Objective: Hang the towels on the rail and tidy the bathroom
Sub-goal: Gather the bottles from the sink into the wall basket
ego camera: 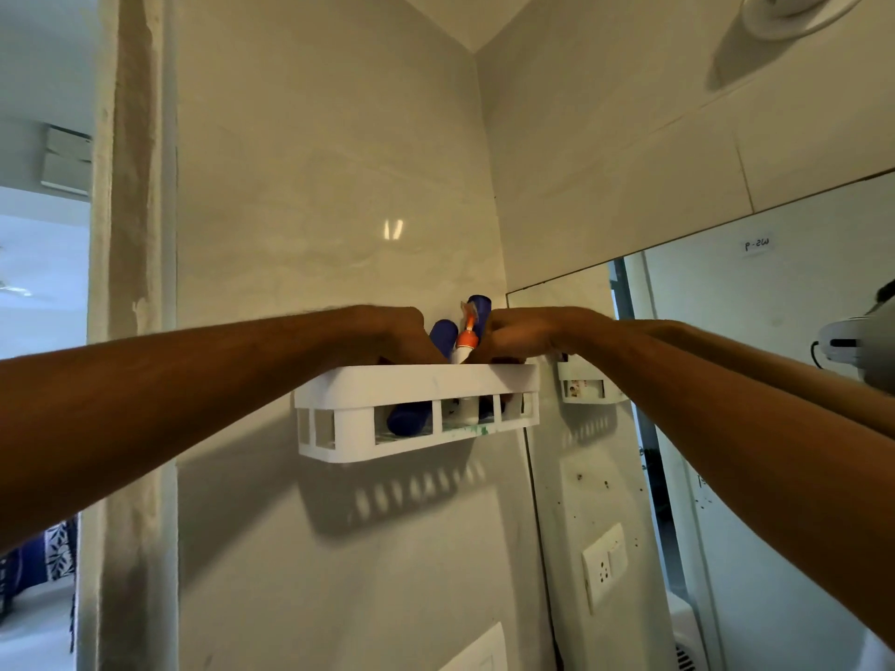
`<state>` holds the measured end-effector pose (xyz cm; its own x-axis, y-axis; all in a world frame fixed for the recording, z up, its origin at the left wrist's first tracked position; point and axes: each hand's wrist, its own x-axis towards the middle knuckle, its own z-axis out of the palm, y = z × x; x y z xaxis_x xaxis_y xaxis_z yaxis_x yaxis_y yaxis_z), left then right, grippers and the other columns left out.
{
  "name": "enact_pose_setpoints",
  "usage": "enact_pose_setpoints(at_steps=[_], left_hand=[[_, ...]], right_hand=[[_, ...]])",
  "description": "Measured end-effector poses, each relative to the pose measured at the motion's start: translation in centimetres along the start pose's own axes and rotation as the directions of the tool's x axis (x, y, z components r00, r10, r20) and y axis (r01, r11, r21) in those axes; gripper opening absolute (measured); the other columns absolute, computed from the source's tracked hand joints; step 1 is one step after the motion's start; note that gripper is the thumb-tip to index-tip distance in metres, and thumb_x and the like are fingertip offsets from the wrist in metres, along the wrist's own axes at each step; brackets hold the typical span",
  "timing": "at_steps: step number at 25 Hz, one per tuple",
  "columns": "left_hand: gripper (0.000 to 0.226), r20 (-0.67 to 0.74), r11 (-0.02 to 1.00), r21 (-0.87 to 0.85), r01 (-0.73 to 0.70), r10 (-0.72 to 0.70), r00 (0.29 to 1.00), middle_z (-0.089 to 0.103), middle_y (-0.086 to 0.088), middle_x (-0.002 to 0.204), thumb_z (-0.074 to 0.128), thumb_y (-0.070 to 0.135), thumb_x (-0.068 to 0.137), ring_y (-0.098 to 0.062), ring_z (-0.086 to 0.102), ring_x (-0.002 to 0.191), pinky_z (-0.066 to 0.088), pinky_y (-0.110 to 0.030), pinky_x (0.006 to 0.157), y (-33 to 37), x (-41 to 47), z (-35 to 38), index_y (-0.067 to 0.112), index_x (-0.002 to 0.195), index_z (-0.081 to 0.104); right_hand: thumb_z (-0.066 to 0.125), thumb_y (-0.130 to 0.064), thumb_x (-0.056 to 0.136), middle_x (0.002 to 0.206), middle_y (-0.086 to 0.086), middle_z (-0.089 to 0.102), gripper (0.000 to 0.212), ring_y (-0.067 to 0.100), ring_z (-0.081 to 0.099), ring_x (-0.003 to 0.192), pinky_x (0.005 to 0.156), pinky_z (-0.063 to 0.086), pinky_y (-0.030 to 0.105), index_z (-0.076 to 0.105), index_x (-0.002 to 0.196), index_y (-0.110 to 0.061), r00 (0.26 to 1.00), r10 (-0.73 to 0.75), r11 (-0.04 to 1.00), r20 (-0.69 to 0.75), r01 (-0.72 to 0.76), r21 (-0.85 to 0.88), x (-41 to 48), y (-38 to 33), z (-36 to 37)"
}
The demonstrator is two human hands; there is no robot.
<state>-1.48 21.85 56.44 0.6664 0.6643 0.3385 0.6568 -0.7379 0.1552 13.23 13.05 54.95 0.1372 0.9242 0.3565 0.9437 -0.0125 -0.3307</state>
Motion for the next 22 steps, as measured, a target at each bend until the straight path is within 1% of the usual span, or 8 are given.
enact_pose_setpoints(at_steps=[2,5,9,12,14,16,20,22], left_hand=[[0.033,-0.021,0.996,-0.093,0.010,-0.012,1.000,0.061,-0.001,0.078,0.073,0.039,0.079,-0.013,0.058,0.068,0.046,-0.027,0.061,0.1,-0.1,0.1,0.011,0.088,0.058],[0.048,-0.077,0.997,-0.075,-0.011,0.006,0.997,0.063,-0.005,0.092,0.074,0.040,0.078,-0.016,0.059,0.077,0.046,-0.030,0.070,0.0,-0.1,0.3,0.007,0.110,0.059],[0.051,-0.135,0.986,-0.166,-0.028,0.005,0.991,0.067,-0.010,0.099,0.078,0.040,0.074,-0.018,0.061,0.082,0.049,-0.029,0.071,-0.4,0.0,0.2,0.004,0.107,0.064],[0.039,-0.160,0.970,-0.235,-0.055,0.018,0.987,0.065,-0.007,0.089,0.078,0.036,0.075,-0.015,0.060,0.076,0.049,-0.025,0.066,-0.5,-0.3,0.1,0.007,0.097,0.063],[0.031,-0.101,0.987,-0.159,-0.038,0.022,0.995,0.063,-0.006,0.090,0.073,0.031,0.082,-0.014,0.059,0.075,0.048,-0.024,0.063,-1.1,-1.0,-0.2,0.008,0.098,0.061],[0.028,-0.019,0.999,-0.043,-0.029,0.028,0.999,0.064,-0.009,0.097,0.066,0.024,0.089,-0.013,0.058,0.075,0.048,-0.023,0.063,-1.8,-1.7,-0.6,0.005,0.108,0.061],[0.016,0.203,0.996,-0.085,0.020,-0.002,0.979,0.069,-0.004,0.084,0.071,0.018,0.083,-0.013,0.066,0.063,0.056,-0.023,0.056,-1.9,-3.5,-1.6,0.010,0.093,0.062],[0.019,0.249,0.996,-0.080,0.031,-0.010,0.968,0.070,-0.005,0.086,0.072,0.019,0.082,-0.013,0.068,0.065,0.058,-0.023,0.056,-1.9,-3.8,-1.8,0.009,0.096,0.065]], right_hand=[[0.054,-0.028,0.098,0.124,0.015,0.064,0.037,0.030,0.062,0.114,0.100,0.050,0.040,0.058,0.128,-0.006,0.996,0.055,0.998,0.065,-0.055,-0.011,0.3,-0.3,-0.2],[0.055,-0.030,0.097,0.125,0.014,0.064,0.036,0.030,0.062,0.115,0.101,0.050,0.041,0.058,0.126,-0.008,0.990,0.106,0.991,0.093,-0.098,-0.087,0.8,-0.7,-0.3],[0.052,-0.032,0.098,0.121,0.010,0.064,0.025,0.024,0.063,0.108,0.094,0.051,0.034,0.060,0.117,-0.017,0.987,0.119,0.991,0.104,-0.111,-0.080,0.5,-0.6,-0.1],[0.053,-0.033,0.098,0.119,0.008,0.063,0.030,0.024,0.061,0.108,0.098,0.049,0.037,0.060,0.120,-0.013,0.993,0.101,0.995,0.054,-0.100,-0.025,0.1,-0.3,0.2],[0.052,-0.032,0.098,0.124,0.011,0.062,0.036,0.025,0.060,0.111,0.102,0.047,0.039,0.058,0.126,-0.010,0.995,0.094,0.996,0.011,-0.094,-0.007,0.0,-0.2,0.5],[0.052,-0.029,0.099,0.126,0.013,0.062,0.037,0.023,0.059,0.106,0.097,0.048,0.036,0.058,0.128,-0.007,0.996,0.094,0.996,-0.001,-0.094,0.006,-0.2,-0.1,0.7],[0.052,-0.027,0.099,0.121,0.013,0.062,0.032,0.020,0.058,0.098,0.082,0.049,0.028,0.058,0.123,-0.007,0.995,0.096,0.995,-0.001,-0.096,0.022,-0.2,-0.2,0.7],[0.052,-0.027,0.099,0.115,0.011,0.061,0.028,0.019,0.058,0.095,0.077,0.047,0.026,0.058,0.119,-0.009,0.996,0.090,0.996,-0.015,-0.090,0.025,-0.2,-0.3,0.8]])
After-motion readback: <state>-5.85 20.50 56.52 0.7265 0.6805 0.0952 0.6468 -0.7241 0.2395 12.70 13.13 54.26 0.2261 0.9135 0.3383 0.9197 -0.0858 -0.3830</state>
